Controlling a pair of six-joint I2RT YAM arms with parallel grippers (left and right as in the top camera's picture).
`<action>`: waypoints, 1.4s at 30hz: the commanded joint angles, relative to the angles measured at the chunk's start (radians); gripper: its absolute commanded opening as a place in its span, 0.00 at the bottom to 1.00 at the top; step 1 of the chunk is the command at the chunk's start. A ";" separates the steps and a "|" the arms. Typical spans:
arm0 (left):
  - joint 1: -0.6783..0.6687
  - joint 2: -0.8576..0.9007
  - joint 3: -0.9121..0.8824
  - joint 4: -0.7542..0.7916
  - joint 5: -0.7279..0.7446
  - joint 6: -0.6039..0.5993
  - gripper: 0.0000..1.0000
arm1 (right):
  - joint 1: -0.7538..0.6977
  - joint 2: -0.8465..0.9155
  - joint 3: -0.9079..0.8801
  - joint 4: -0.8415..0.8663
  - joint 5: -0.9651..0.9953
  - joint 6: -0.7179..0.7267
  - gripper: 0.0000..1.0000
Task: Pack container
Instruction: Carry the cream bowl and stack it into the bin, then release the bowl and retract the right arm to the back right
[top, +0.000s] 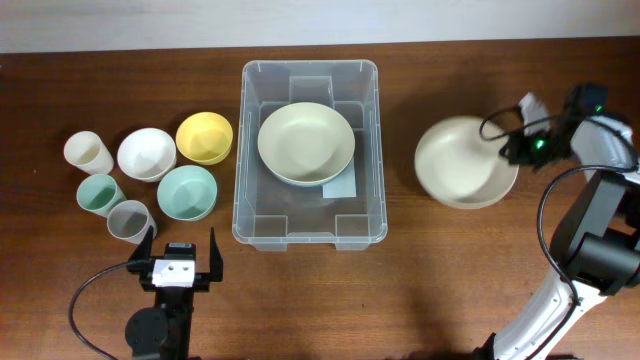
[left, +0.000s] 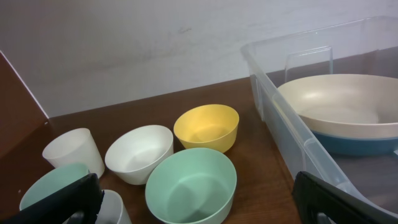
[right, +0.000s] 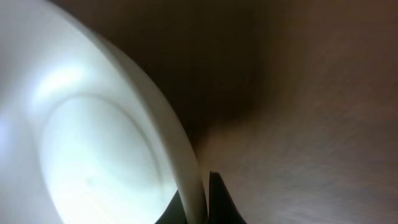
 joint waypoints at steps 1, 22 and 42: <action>-0.004 -0.008 -0.007 0.002 0.011 0.013 1.00 | 0.016 -0.034 0.239 -0.056 -0.121 0.066 0.04; -0.004 -0.008 -0.007 0.002 0.010 0.013 1.00 | 0.679 0.039 0.680 -0.131 0.176 0.078 0.04; -0.004 -0.008 -0.007 0.002 0.010 0.013 1.00 | 0.722 0.152 0.728 -0.043 0.340 0.164 0.67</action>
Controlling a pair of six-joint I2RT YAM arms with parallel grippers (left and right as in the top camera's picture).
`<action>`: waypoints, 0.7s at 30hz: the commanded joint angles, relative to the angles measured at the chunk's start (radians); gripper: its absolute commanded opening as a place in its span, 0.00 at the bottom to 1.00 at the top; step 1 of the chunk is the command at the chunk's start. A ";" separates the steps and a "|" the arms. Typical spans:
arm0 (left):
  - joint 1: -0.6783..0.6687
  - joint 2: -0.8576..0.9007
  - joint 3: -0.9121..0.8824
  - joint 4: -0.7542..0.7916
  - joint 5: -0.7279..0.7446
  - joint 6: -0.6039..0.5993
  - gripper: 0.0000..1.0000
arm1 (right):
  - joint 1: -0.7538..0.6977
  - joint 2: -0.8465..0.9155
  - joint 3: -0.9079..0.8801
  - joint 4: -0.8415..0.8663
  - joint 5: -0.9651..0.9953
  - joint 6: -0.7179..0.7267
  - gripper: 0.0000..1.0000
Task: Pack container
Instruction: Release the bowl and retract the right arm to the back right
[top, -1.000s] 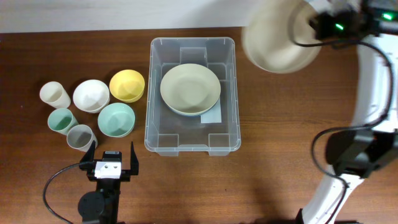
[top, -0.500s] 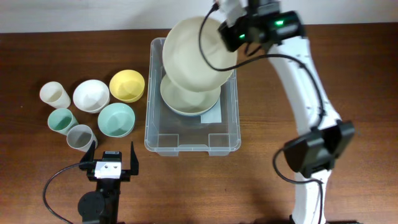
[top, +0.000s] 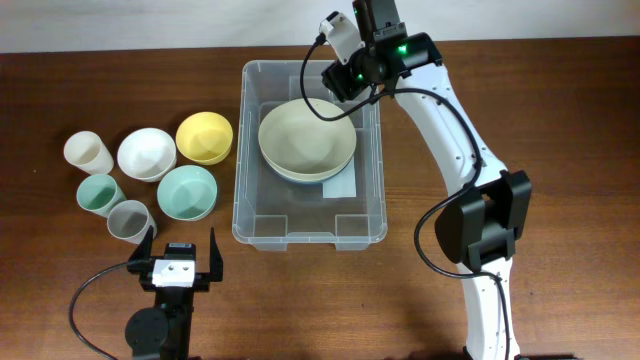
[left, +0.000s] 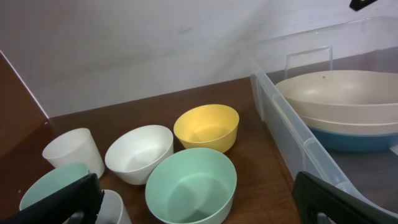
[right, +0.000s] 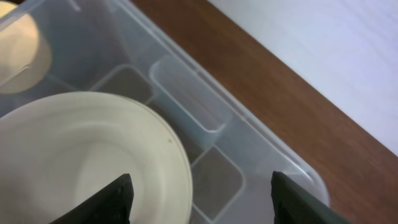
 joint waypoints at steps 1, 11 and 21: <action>-0.004 -0.008 -0.007 0.002 0.010 0.013 1.00 | -0.044 -0.029 0.076 0.003 0.149 0.117 0.68; -0.004 -0.008 -0.007 0.002 0.010 0.013 1.00 | -0.313 -0.028 0.116 -0.116 0.296 0.372 0.83; -0.004 -0.008 -0.007 0.002 0.010 0.013 1.00 | -0.583 -0.019 0.104 -0.219 0.238 0.391 0.99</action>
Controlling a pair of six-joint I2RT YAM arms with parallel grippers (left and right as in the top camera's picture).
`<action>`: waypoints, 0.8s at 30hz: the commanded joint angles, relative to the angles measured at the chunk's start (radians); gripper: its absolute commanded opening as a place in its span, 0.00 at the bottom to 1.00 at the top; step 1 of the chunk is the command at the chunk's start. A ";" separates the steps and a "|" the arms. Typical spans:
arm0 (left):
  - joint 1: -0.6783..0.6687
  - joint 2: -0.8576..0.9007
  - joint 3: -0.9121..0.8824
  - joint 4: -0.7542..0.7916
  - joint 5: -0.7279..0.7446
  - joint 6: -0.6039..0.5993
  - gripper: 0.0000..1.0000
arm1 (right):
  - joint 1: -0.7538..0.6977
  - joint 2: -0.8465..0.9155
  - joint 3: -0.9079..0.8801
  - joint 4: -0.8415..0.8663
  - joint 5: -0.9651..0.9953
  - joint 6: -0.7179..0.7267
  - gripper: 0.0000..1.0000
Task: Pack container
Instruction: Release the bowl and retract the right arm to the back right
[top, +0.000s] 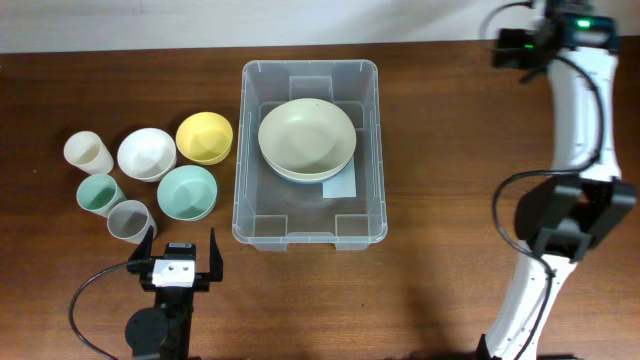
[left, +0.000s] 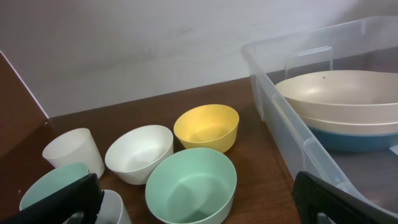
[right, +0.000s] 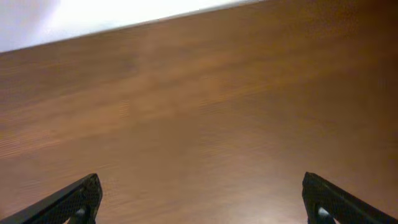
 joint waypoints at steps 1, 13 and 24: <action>-0.004 -0.008 -0.007 0.002 0.010 0.013 1.00 | -0.057 -0.017 -0.003 -0.036 -0.056 0.022 0.99; -0.004 -0.008 -0.007 0.002 0.010 0.013 1.00 | -0.117 -0.017 -0.177 0.040 -0.084 0.022 0.99; -0.004 -0.008 -0.007 0.006 0.011 0.013 1.00 | -0.118 -0.017 -0.219 0.063 -0.084 0.021 0.99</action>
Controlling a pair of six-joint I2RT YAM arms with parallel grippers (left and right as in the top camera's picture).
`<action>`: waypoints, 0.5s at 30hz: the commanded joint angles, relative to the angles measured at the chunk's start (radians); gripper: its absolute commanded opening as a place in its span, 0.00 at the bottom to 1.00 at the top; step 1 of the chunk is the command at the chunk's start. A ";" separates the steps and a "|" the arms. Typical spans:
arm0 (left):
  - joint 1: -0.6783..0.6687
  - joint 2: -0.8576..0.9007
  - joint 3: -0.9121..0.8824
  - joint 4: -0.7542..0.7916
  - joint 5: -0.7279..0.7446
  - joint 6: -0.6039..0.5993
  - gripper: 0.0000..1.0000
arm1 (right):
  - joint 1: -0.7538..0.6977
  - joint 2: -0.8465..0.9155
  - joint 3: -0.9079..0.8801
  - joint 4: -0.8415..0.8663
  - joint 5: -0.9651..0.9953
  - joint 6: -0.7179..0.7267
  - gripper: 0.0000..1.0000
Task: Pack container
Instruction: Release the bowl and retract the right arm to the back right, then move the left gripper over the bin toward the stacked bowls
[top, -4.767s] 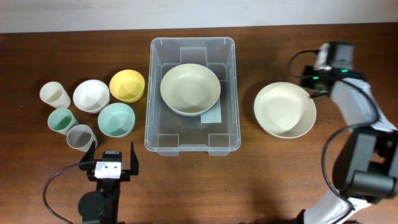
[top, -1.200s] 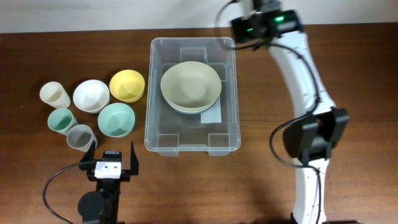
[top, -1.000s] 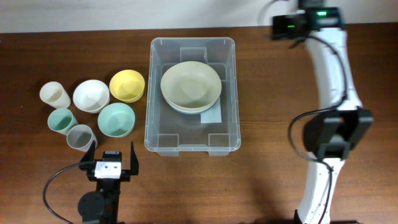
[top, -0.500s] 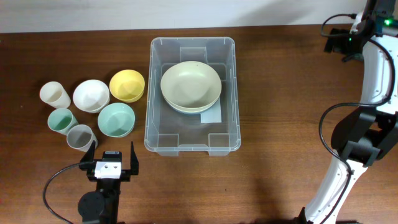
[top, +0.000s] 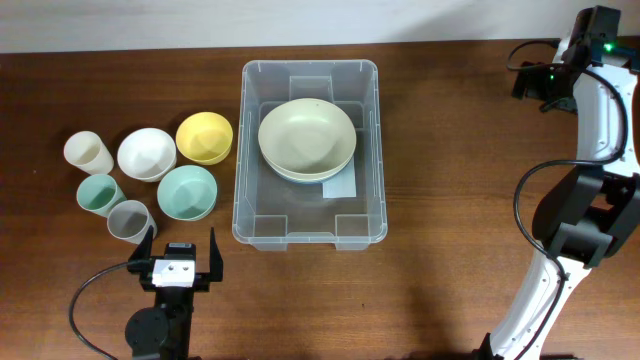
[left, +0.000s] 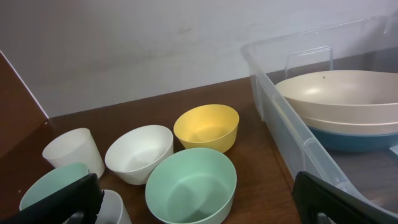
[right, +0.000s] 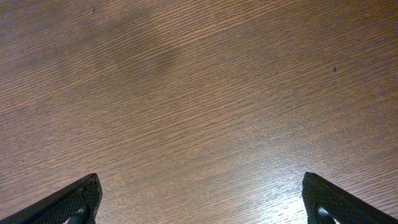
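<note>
A clear plastic container (top: 240, 150) stands mid-table with two cream plates (top: 306, 140) stacked inside, over a blue piece; the plates (left: 348, 99) also show in the left wrist view. Left of it sit a yellow bowl (top: 204, 137), a white bowl (top: 146, 153), a green bowl (top: 187, 191) and three cups (top: 100, 192). My left gripper (top: 180, 255) is open at the front edge, facing the green bowl (left: 189, 183); left gripper (left: 196, 205) holds nothing. My right gripper (top: 535, 85) hangs open over bare wood at the far right; right gripper (right: 202, 205) is empty.
The right arm's base and links (top: 575, 230) stand along the table's right side. A pale wall (left: 155, 43) runs behind the table's far edge. Bare wooden tabletop (top: 460, 170) lies between the container and the right arm.
My right gripper, still open and empty, has shifted a little to the right and nearer over the table's far right corner. The left arm and the dishes have not moved.
My right gripper was first shut on the rim of a cream plate on the table right of the container. Then that plate lay on the other plate inside the container, with the gripper open above it. After that the gripper was open over the far right corner, as now.
</note>
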 joint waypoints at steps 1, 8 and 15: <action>-0.004 -0.008 -0.007 0.023 0.011 0.012 1.00 | 0.000 -0.017 -0.008 0.006 -0.009 0.012 0.99; -0.004 -0.008 -0.007 0.295 0.069 0.035 1.00 | 0.000 -0.017 -0.008 0.006 -0.009 0.012 0.99; -0.004 0.077 0.094 0.500 0.199 0.029 1.00 | 0.000 -0.017 -0.008 0.006 -0.009 0.012 0.99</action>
